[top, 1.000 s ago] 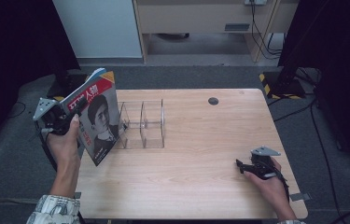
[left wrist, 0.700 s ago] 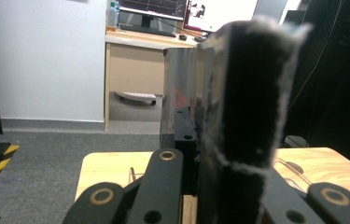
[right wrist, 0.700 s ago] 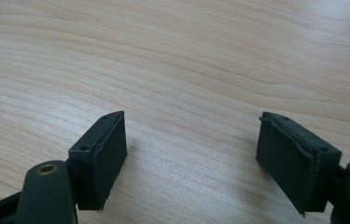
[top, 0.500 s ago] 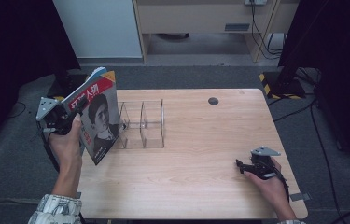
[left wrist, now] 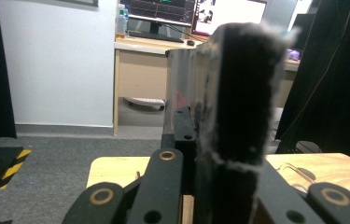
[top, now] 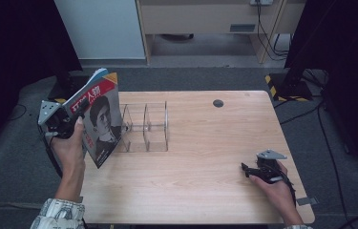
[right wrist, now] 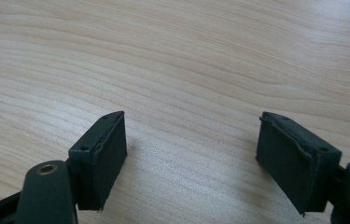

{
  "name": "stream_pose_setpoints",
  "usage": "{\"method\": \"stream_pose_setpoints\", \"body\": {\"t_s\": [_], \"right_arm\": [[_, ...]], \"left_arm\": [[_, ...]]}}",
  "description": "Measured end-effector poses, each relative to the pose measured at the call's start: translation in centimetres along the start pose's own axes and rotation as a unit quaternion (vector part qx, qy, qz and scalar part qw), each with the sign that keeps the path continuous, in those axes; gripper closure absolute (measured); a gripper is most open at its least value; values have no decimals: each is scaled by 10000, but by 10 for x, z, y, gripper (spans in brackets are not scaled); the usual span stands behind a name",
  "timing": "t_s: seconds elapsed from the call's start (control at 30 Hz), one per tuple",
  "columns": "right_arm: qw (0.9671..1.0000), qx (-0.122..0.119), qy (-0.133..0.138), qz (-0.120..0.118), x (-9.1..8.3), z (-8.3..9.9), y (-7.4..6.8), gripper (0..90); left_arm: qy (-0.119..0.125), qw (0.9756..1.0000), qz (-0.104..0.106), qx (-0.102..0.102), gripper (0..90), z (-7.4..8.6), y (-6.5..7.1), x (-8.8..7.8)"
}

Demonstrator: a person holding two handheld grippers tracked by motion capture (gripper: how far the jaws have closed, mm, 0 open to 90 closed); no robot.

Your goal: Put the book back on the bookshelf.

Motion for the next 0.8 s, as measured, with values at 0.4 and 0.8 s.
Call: {"method": "stream_pose_setpoints", "body": {"t_s": [0.4, 0.8], "right_arm": [[10000, 8, 1, 2, 0, 0, 0, 246], [10000, 11, 8, 2, 0, 0, -1, 246]], "left_arm": [[77, 9999, 79, -18, 859, 7, 2, 3], [205, 9994, 288, 47, 859, 14, 4, 4]]}}
Point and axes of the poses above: each handheld gripper's, and its own axes: x roughly forward along the jaws, z roughly out of its underside, y roughly to its right, the point moved 4 cm from there along x, roughly forward along the jaws, and after that the axes turned 5 degrees about z, right-handed, at the moved point
